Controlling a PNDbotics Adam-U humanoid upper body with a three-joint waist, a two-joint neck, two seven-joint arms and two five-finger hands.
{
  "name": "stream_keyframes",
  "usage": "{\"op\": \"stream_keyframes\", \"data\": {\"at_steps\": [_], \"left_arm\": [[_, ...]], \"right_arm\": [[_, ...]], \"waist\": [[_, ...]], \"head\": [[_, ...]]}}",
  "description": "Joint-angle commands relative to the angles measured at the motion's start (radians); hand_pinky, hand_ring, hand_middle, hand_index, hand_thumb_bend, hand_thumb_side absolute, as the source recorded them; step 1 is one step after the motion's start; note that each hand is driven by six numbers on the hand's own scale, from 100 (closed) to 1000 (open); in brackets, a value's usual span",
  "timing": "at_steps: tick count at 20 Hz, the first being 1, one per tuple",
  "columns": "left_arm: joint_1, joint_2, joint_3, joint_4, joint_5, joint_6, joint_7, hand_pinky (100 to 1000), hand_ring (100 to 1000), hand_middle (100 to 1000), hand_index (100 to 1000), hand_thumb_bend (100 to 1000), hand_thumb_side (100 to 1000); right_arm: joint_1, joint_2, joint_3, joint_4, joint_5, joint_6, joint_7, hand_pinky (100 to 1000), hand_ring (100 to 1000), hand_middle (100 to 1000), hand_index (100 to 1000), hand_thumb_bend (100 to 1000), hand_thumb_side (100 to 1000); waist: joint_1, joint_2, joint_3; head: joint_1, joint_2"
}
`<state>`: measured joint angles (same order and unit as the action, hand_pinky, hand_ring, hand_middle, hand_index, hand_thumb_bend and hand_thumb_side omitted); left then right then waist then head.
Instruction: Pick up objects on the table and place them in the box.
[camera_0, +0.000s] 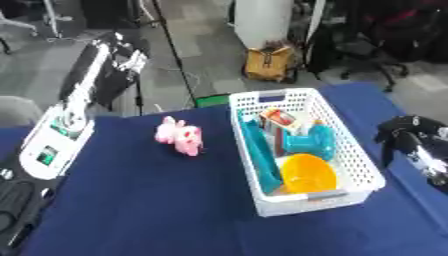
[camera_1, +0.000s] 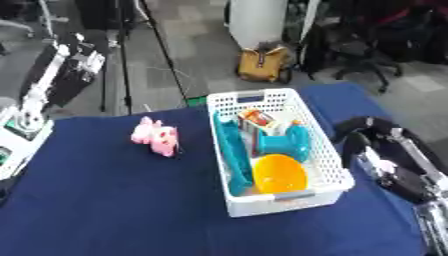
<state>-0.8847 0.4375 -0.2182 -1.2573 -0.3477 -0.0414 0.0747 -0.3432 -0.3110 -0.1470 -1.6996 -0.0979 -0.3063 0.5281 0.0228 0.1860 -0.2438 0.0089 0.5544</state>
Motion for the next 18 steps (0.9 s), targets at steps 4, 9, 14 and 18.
{"op": "stream_keyframes", "data": {"at_steps": [4, 9, 14, 18], "left_arm": [[-0.077, 0.006, 0.005, 0.09, -0.201, -0.09, -0.15, 545, 757, 786, 889, 372, 651], [-0.143, -0.024, 0.052, 0.214, -0.46, -0.218, -0.271, 748, 789, 803, 889, 507, 581], [-0.174, -0.028, 0.085, 0.282, -0.652, -0.269, -0.308, 856, 802, 812, 884, 548, 543], [-0.18, -0.027, 0.107, 0.307, -0.772, -0.283, -0.334, 914, 804, 784, 866, 573, 501]], "right_arm": [[-0.013, -0.023, 0.002, -0.022, -0.004, -0.003, 0.003, 337, 379, 555, 725, 100, 540], [-0.022, -0.023, 0.009, -0.022, -0.006, -0.006, 0.01, 336, 378, 554, 725, 100, 540], [-0.029, -0.025, 0.012, -0.021, -0.007, -0.007, 0.016, 336, 377, 554, 725, 100, 541], [-0.033, -0.026, 0.012, -0.023, -0.007, -0.008, 0.019, 335, 376, 554, 724, 100, 541]], "waist": [[-0.001, -0.018, -0.017], [0.006, -0.009, -0.049], [0.017, 0.005, -0.079], [0.025, 0.018, -0.097]], "head": [[0.0, -0.006], [0.011, -0.019], [0.017, -0.036], [0.019, -0.05]]}}
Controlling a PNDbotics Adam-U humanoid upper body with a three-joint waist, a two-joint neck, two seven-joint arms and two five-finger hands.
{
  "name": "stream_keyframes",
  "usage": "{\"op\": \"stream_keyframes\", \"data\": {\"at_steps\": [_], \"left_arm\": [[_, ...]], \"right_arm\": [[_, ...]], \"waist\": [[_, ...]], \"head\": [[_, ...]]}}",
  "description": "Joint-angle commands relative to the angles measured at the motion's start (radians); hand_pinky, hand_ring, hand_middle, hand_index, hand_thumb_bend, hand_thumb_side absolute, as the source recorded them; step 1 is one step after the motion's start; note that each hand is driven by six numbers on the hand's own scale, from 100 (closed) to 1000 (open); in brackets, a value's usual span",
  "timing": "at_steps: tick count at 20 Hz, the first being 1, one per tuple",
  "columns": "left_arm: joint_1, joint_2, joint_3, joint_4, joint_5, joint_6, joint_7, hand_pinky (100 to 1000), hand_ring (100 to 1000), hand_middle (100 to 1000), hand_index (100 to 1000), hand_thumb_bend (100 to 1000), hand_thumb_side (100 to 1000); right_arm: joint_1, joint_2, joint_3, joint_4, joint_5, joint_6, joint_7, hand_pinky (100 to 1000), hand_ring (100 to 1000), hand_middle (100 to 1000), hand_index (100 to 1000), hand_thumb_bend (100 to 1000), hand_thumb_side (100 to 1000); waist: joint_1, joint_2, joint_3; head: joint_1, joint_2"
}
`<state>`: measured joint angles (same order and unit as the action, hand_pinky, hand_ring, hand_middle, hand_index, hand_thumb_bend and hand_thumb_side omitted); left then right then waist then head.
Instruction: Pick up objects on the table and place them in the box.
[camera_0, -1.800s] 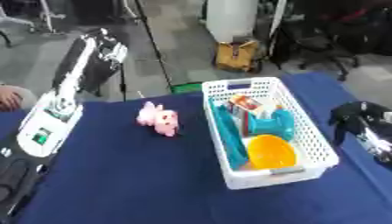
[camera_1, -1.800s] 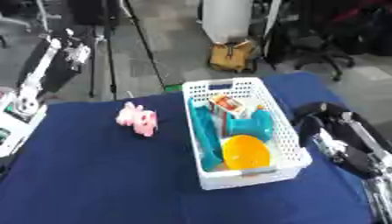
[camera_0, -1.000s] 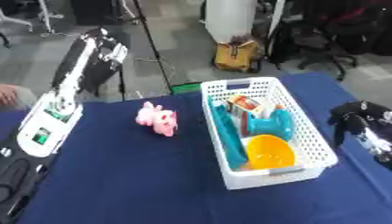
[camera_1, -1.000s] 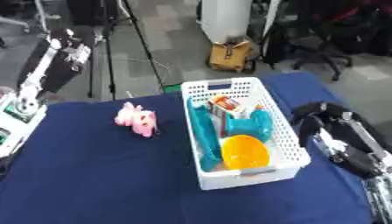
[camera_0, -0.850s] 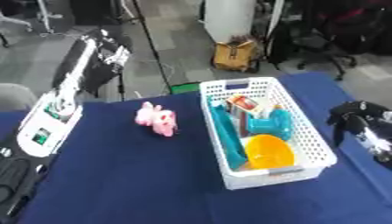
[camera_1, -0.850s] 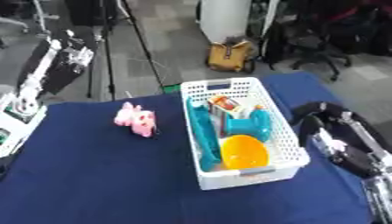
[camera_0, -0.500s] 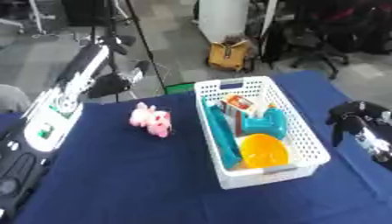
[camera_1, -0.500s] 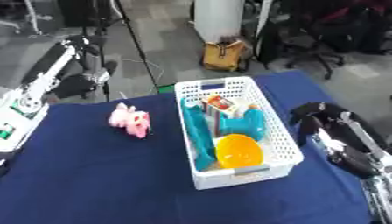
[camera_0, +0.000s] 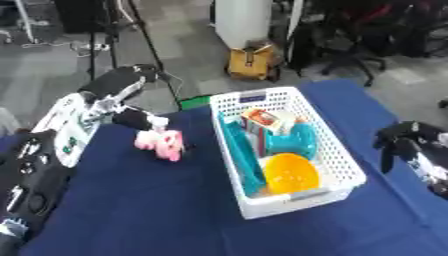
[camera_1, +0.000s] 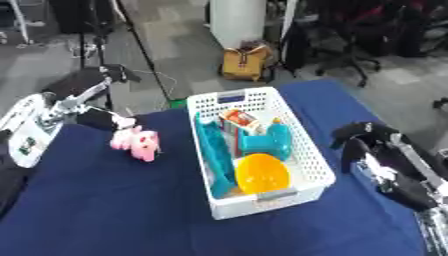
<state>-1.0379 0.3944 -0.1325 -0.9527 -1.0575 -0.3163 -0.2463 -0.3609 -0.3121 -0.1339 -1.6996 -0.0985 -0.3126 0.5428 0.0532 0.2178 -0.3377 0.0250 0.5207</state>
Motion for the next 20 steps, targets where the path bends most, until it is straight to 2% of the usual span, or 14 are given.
{"op": "stream_keyframes", "data": {"at_steps": [1, 3, 4, 10, 15, 16, 19, 20], "left_arm": [[-0.026, 0.016, 0.025, 0.007, -0.081, -0.01, -0.016, 939, 808, 774, 855, 593, 464], [-0.025, 0.017, 0.029, 0.013, -0.121, -0.014, -0.03, 956, 809, 770, 850, 589, 444], [-0.025, 0.021, 0.029, 0.012, -0.147, -0.012, -0.037, 1000, 814, 765, 833, 591, 371], [-0.015, 0.017, 0.035, 0.015, -0.26, -0.016, -0.095, 1000, 825, 765, 833, 572, 351], [-0.009, 0.015, 0.042, 0.034, -0.263, -0.027, -0.17, 1000, 828, 765, 836, 506, 297], [-0.006, 0.014, 0.042, 0.038, -0.259, -0.028, -0.185, 1000, 824, 760, 835, 462, 272], [-0.003, 0.014, 0.044, 0.044, -0.24, -0.027, -0.226, 1000, 820, 755, 830, 436, 247], [0.001, 0.013, 0.045, 0.048, -0.232, -0.025, -0.235, 1000, 801, 734, 822, 374, 199]], "right_arm": [[-0.016, -0.025, -0.001, -0.023, -0.006, -0.001, 0.005, 335, 375, 554, 723, 100, 542], [-0.018, -0.025, -0.002, -0.023, -0.006, -0.001, 0.005, 335, 375, 553, 723, 100, 542], [-0.018, -0.025, -0.003, -0.024, -0.005, -0.001, 0.006, 335, 374, 553, 723, 100, 543], [-0.019, -0.026, -0.006, -0.026, -0.002, 0.0, 0.009, 334, 373, 553, 723, 100, 544], [-0.019, -0.026, -0.008, -0.027, -0.001, 0.0, 0.01, 334, 372, 553, 723, 100, 545], [-0.018, -0.026, -0.008, -0.027, -0.001, 0.0, 0.01, 335, 372, 553, 723, 100, 545], [-0.018, -0.026, -0.009, -0.028, -0.001, 0.0, 0.01, 335, 372, 553, 723, 100, 545], [-0.018, -0.025, -0.01, -0.028, -0.002, 0.0, 0.01, 335, 372, 553, 723, 100, 545]], "waist": [[-0.003, -0.01, -0.007], [0.002, -0.003, -0.015], [0.006, 0.004, -0.019], [0.019, 0.024, -0.028], [0.022, 0.033, -0.03], [0.023, 0.034, -0.03], [0.022, 0.034, -0.03], [0.022, 0.034, -0.029]], "head": [[0.003, -0.019], [0.004, -0.024], [0.003, -0.028], [0.002, -0.036], [-0.001, -0.034], [-0.001, -0.034], [-0.003, -0.032], [-0.005, -0.033]]}}
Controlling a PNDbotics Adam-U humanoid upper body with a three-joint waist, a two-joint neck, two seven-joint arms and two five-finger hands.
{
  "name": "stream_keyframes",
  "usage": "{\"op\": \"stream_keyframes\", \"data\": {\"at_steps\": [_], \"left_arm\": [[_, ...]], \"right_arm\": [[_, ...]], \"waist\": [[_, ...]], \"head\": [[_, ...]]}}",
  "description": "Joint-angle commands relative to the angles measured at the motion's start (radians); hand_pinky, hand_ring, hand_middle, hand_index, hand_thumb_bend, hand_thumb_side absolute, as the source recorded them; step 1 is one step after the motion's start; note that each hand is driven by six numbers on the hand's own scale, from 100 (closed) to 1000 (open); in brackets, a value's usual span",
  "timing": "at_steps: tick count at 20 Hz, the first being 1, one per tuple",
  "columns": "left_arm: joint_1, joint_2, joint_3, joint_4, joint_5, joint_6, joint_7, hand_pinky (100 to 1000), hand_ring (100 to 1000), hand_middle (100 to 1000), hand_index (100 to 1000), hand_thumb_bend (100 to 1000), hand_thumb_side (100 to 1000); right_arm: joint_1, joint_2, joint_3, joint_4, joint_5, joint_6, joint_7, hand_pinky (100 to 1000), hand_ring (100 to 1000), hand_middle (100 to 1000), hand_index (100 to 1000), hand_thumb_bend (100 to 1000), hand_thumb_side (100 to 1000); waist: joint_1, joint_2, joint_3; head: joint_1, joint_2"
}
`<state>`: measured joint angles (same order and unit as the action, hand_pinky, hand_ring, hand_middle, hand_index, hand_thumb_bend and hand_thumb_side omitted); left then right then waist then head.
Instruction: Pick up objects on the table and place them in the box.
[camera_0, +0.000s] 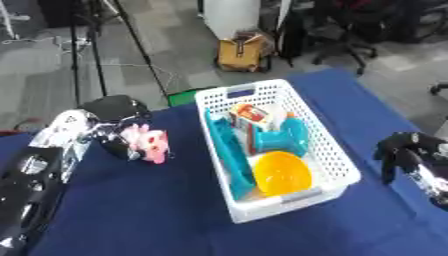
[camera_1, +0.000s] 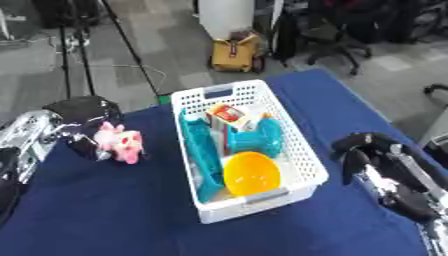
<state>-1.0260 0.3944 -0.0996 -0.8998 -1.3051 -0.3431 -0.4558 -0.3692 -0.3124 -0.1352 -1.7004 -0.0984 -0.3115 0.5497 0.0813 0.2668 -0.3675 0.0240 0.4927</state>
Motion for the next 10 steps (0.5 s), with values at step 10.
{"op": "stream_keyframes", "data": {"at_steps": [10], "left_arm": [[0.011, 0.006, 0.008, 0.022, 0.056, 0.005, -0.085, 1000, 747, 629, 793, 294, 127]], "right_arm": [[-0.007, -0.023, -0.01, -0.028, -0.003, -0.002, 0.003, 336, 372, 553, 722, 100, 546]], "waist": [[-0.01, -0.017, 0.004]], "head": [[-0.01, -0.007]]}}
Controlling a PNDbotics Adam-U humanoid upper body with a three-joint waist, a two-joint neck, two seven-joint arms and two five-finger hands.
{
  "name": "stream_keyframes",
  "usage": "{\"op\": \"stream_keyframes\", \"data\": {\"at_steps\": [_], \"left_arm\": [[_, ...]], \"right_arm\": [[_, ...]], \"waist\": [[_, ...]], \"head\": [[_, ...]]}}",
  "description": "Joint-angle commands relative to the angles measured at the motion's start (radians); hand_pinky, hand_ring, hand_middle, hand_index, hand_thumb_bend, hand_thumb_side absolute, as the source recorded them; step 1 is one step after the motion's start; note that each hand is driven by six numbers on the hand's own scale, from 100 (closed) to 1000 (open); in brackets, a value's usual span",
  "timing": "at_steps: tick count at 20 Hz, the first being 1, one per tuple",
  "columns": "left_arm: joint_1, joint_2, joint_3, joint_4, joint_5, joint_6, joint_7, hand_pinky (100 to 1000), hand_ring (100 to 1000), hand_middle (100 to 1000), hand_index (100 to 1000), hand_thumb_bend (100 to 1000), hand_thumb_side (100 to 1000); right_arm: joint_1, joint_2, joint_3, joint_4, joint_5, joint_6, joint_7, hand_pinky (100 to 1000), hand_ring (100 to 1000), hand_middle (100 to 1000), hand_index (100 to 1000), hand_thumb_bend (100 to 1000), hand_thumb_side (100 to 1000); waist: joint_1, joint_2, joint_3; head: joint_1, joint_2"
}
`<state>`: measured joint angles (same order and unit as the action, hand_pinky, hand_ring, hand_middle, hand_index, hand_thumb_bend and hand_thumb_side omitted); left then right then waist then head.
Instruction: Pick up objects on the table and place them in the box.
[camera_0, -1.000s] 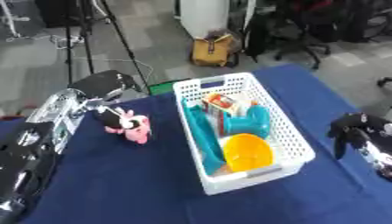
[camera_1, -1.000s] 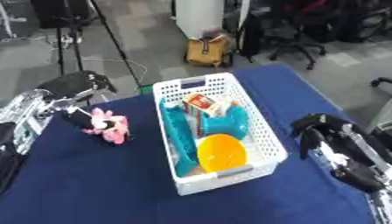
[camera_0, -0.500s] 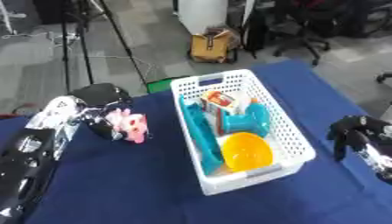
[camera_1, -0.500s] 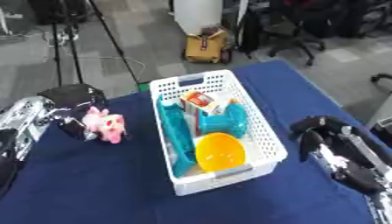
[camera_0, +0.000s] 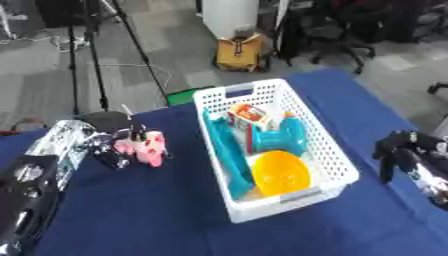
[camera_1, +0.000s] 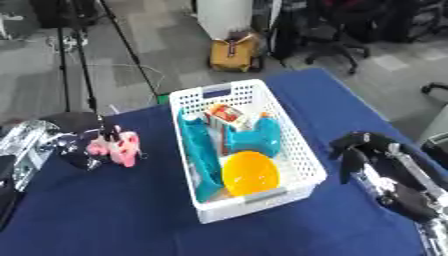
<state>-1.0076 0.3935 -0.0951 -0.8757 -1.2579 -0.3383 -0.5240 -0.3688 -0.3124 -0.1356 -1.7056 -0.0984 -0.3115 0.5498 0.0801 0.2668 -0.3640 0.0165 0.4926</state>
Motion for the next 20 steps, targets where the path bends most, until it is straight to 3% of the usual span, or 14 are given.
{"op": "stream_keyframes", "data": {"at_steps": [1, 4, 7, 12, 20], "left_arm": [[-0.006, 0.005, 0.002, -0.001, 0.01, 0.0, -0.02, 1000, 747, 629, 793, 294, 127], [-0.002, 0.004, 0.002, -0.008, 0.015, -0.003, -0.005, 1000, 797, 767, 817, 321, 127], [-0.004, 0.006, 0.005, -0.031, 0.019, -0.009, 0.049, 1000, 844, 833, 820, 338, 101], [-0.007, 0.017, 0.004, -0.078, 0.03, -0.022, 0.154, 1000, 863, 856, 822, 342, 100], [-0.011, 0.024, -0.002, -0.098, 0.043, -0.031, 0.161, 1000, 887, 885, 824, 344, 100]], "right_arm": [[-0.007, -0.023, -0.01, -0.022, -0.003, -0.002, 0.003, 336, 372, 553, 722, 100, 546], [-0.007, -0.024, -0.011, -0.022, -0.004, -0.002, 0.002, 336, 372, 553, 722, 100, 546], [-0.007, -0.024, -0.011, -0.022, -0.004, -0.003, 0.002, 336, 372, 554, 722, 100, 546], [-0.007, -0.024, -0.012, -0.021, -0.004, -0.004, 0.003, 336, 372, 554, 721, 100, 546], [-0.008, -0.024, -0.012, -0.022, -0.005, -0.004, 0.005, 337, 372, 554, 721, 100, 547]], "waist": [[-0.009, -0.017, 0.001], [-0.01, -0.016, 0.002], [-0.012, -0.016, 0.002], [-0.013, -0.017, 0.003], [-0.009, -0.015, -0.003]], "head": [[-0.003, -0.007], [-0.004, -0.008], [-0.006, -0.007], [-0.007, -0.005], [-0.006, -0.007]]}}
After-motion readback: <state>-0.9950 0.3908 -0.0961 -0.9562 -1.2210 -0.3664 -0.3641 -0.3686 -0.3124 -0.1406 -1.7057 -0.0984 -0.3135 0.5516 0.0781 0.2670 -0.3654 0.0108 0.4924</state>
